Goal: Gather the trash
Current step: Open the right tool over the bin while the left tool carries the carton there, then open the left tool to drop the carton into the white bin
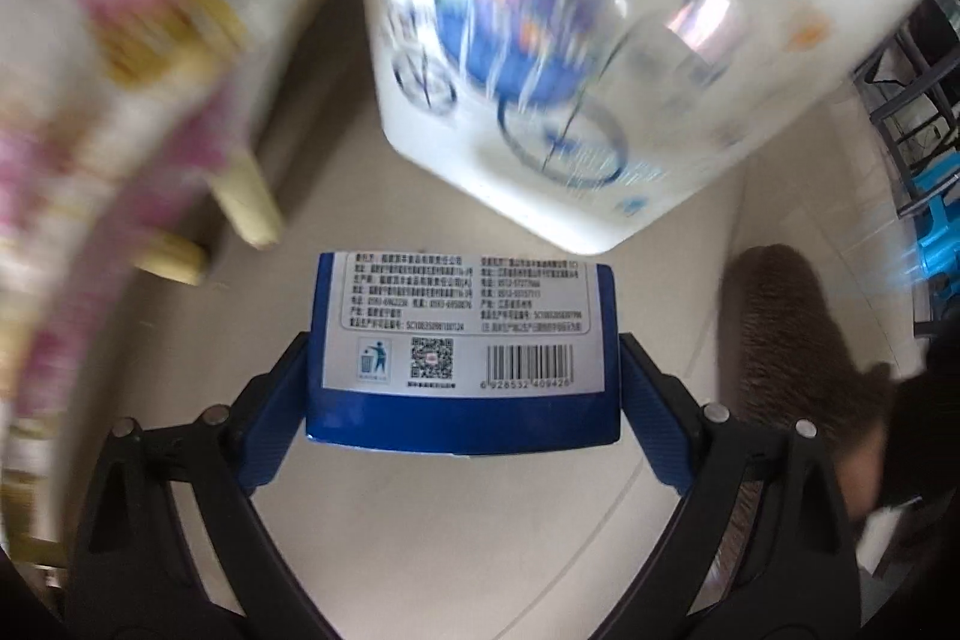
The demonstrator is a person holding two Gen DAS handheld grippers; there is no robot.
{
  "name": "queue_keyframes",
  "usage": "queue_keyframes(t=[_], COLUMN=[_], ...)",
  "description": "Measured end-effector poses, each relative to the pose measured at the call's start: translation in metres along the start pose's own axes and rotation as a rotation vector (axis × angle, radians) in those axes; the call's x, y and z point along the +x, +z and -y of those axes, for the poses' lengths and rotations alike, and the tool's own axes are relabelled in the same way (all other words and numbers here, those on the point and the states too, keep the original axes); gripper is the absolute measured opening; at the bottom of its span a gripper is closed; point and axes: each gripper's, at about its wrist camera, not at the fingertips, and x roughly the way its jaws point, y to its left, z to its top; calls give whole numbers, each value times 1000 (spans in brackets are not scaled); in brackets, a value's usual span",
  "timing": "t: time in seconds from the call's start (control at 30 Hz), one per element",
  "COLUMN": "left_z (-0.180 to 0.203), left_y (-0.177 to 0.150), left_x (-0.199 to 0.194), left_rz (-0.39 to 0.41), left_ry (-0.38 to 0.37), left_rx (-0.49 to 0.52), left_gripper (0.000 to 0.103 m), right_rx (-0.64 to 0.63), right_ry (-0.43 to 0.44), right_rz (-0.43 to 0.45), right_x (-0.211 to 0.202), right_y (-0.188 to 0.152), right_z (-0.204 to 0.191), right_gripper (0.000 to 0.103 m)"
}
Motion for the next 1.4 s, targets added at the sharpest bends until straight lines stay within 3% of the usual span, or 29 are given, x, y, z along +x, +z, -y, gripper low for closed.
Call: queue_keyframes(t=[0.13, 0.27, 0.5, 0.67, 0.9, 1.1, 1.17, 1.4], left_z=[0, -7, 12, 37, 33, 39, 39, 31], left_y=[9, 27, 80, 126, 156, 165, 167, 163], left_x=[-65, -122, -180, -174, -161, -153, -149, -158], left_rz=[85, 199, 310, 320, 290, 301, 277, 280], left_ry=[13, 3, -21, -61, -41, -39, -2, 40], left_rx=[35, -31, -54, -69, -42, -5, 2, 15], left_gripper=[94, 94, 94, 94, 95, 97, 102, 103], right_rx=[1, 6, -5, -1, 40, 76, 79, 80], right_ry=[-10, -20, -37, -41, -39, -39, -43, -59], right_rz=[4, -1, -7, -15, 17, 25, 27, 17], right_x=[1, 4, 8, 11, -1, -4, -5, -2], right_y=[-1, -2, -3, -4, -4, 0, 0, 3], right_z=[0, 0, -3, -1, 14, 24, 25, 21], right_gripper=[91, 91, 91, 90, 90, 90, 90, 90])
